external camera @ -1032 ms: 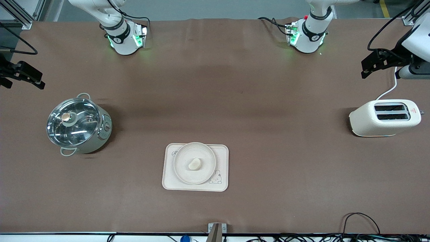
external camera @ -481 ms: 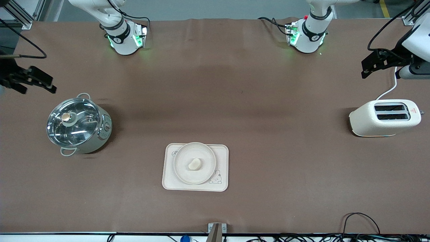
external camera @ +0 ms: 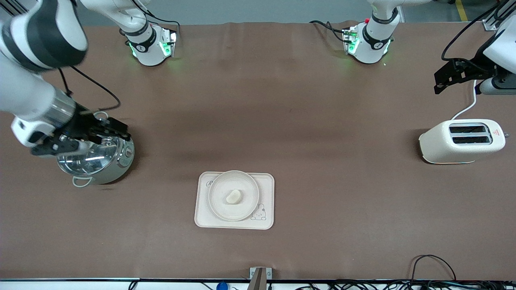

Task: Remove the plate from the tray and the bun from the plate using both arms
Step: 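Reach the right gripper past the pot to the white plate's rim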

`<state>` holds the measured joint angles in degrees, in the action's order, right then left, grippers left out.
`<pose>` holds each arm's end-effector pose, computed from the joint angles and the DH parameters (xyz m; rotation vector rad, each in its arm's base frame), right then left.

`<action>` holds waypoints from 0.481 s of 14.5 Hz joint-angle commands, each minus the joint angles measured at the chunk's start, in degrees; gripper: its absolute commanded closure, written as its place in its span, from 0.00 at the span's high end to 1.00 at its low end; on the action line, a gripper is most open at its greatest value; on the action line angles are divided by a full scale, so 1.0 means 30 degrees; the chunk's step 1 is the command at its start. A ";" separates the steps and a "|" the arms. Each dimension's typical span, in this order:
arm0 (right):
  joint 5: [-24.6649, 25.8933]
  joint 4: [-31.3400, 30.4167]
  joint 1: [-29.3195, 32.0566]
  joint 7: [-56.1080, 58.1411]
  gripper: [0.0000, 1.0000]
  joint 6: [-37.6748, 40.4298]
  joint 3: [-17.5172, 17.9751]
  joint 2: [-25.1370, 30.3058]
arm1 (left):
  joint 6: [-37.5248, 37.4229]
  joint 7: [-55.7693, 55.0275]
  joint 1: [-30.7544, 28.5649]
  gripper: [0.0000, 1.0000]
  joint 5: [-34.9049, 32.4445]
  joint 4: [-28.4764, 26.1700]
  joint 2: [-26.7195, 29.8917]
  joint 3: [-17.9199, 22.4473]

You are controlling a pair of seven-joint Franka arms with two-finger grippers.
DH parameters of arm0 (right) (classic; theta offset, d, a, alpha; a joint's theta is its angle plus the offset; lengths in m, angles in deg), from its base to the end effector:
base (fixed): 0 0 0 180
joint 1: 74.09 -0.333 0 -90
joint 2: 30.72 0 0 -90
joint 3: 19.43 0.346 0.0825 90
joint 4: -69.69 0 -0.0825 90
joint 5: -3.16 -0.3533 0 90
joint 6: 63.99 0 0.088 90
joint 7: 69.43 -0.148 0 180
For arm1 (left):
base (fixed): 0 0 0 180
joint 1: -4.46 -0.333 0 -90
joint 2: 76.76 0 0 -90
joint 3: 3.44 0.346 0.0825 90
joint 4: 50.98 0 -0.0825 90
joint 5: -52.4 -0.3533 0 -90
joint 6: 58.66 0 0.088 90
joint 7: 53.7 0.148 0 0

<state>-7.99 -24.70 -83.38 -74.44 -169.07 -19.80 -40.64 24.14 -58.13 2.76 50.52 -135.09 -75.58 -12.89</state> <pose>0.5833 0.1153 0.5076 -2.9541 -0.0278 0.0139 0.4995 -0.0638 0.6577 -3.1045 0.0836 -0.0020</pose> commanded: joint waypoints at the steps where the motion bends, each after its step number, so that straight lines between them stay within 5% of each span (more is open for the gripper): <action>1: -0.0356 0.0672 -0.1586 -0.2098 1.00 -0.1290 -0.0110 -0.1930 | -0.0325 0.0215 -0.0076 1.00 -0.0367 0.0205 0.0045 -0.0045; 5: -0.0733 0.0701 -0.2937 -0.3514 1.00 -0.4952 -0.0110 -0.4566 | -0.0208 0.0157 -0.0047 1.00 -0.0280 0.0234 0.0045 -0.0045; 7: -0.3128 0.0672 -0.3290 -0.3428 1.00 -0.6944 -0.0110 -0.6002 | -0.0208 0.0157 -0.0076 1.00 -0.0279 0.0235 0.0045 -0.0045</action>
<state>-12.34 -24.29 -92.63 -84.53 -186.57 -19.70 -54.62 24.14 -58.12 2.74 50.51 -135.04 -75.58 -12.88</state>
